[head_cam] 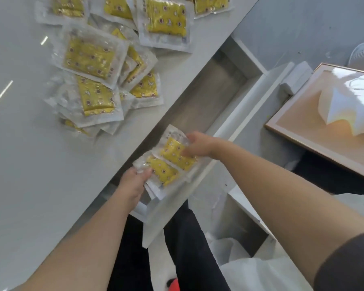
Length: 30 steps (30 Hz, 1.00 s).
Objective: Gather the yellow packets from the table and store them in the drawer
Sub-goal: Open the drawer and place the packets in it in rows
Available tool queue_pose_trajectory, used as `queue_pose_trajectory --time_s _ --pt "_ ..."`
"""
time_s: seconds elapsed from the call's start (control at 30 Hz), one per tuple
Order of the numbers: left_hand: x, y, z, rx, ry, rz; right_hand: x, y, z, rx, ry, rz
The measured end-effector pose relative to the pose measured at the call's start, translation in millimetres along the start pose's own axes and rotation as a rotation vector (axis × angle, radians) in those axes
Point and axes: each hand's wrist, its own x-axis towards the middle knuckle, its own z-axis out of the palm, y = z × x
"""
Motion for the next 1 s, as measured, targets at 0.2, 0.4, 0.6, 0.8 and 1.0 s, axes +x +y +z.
queue_pose_trajectory --time_s 0.2,0.4,0.6,0.8,1.0 --pt "47.3 -31.4 -20.5 -0.155 0.189 -0.084 50.1 -11.1 22.3 -0.06 0.035 -0.077" --pt "66.4 -58.2 -26.2 0.117 0.478 -0.156 84.9 2.7 56.5 -0.186 0.03 -0.045" --pt "66.3 -59.3 -21.2 0.523 0.618 -0.265 104.1 11.1 89.4 -0.248 0.19 -0.057" --pt "62.9 -47.0 -18.9 1.02 0.487 -0.095 115.0 16.5 95.8 -0.446 0.416 -0.136" --pt "82.7 -35.6 -26.1 0.922 0.345 -0.062 117.6 15.6 73.2 -0.5 0.447 -0.127"
